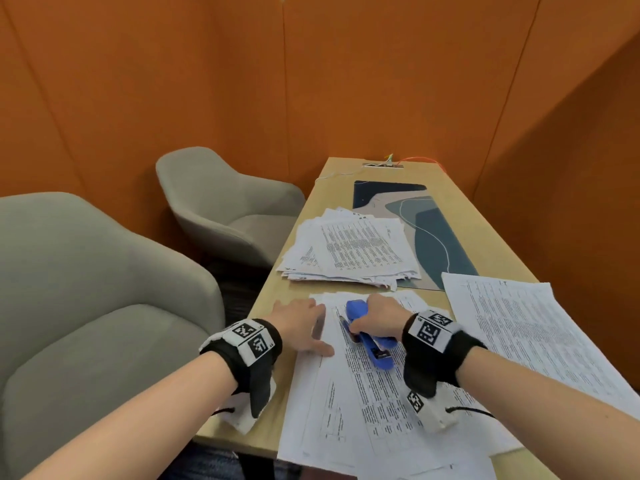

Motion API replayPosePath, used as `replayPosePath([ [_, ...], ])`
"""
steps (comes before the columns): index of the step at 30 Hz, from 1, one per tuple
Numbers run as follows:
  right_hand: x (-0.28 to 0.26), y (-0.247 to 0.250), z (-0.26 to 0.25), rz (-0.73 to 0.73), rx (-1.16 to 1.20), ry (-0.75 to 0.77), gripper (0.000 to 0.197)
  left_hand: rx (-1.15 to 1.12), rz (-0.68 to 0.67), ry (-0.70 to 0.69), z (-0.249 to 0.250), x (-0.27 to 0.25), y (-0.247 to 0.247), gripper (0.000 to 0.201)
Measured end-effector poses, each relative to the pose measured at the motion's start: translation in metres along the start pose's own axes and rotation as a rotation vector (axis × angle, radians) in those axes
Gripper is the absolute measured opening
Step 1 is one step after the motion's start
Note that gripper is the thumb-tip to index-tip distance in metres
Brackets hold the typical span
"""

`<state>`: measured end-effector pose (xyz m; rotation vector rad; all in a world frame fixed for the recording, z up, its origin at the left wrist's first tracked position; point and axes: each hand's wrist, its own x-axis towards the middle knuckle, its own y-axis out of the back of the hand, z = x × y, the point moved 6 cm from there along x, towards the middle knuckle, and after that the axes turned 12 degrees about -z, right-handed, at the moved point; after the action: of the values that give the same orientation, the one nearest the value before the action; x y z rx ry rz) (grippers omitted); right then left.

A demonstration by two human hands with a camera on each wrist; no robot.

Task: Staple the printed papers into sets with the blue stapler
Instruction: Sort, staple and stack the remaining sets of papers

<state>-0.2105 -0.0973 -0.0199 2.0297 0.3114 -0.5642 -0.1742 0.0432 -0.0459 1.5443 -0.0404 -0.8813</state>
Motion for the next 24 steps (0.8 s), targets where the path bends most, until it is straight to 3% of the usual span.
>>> replayPosePath([
  [5,0.007,0.001,-0.023,0.002,-0.256,-0.024,0.026,0.029,-0.067,0.040,-0.001,0.003,-0.005,0.089],
  [9,0.012,-0.006,-0.026,-0.027,-0.284,-0.063,0.033,0.066,-0.071,0.066,0.000,0.004,-0.001,0.089],
  [12,0.011,-0.006,-0.029,-0.017,-0.310,-0.056,0.035,0.055,-0.117,0.058,-0.002,0.006,-0.004,0.103],
  [18,0.013,-0.005,-0.036,-0.003,-0.343,-0.052,0.024,0.090,-0.179,0.083,-0.005,0.012,-0.008,0.108],
  [22,0.013,-0.005,-0.040,0.028,-0.375,-0.056,0.032,0.111,-0.185,0.092,-0.004,0.014,-0.010,0.107],
  [24,0.013,-0.005,-0.045,0.035,-0.394,-0.038,0.023,0.113,-0.178,0.090,-0.005,0.015,-0.011,0.107],
])
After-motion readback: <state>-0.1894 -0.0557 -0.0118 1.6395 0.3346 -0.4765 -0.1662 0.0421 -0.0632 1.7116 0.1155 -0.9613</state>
